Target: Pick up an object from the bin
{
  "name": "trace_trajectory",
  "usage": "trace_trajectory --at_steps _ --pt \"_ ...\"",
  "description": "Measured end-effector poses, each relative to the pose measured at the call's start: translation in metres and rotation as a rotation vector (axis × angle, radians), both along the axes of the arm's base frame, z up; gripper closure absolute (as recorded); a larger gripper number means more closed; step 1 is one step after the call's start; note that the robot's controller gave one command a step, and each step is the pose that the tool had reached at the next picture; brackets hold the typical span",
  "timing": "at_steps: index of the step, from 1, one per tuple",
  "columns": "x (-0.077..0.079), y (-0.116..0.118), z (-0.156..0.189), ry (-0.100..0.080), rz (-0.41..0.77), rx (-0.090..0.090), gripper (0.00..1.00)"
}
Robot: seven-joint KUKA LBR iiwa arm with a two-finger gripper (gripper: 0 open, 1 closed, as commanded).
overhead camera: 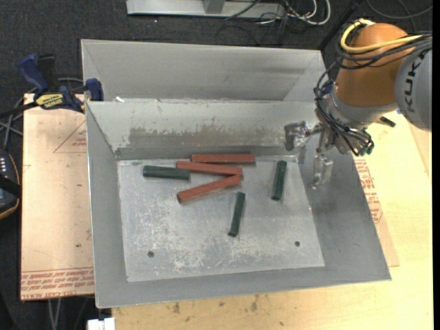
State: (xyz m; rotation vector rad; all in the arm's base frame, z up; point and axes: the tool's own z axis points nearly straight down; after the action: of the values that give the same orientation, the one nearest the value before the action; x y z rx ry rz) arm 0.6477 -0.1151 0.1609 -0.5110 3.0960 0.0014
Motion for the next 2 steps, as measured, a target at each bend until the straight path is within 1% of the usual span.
trace_trajectory --at_steps 1,2 --pt "0.003 -0.002 -0.022 0.001 0.151 -0.001 0.0" --pt "0.008 0.006 -0.073 -0.001 0.487 -0.002 0.0"
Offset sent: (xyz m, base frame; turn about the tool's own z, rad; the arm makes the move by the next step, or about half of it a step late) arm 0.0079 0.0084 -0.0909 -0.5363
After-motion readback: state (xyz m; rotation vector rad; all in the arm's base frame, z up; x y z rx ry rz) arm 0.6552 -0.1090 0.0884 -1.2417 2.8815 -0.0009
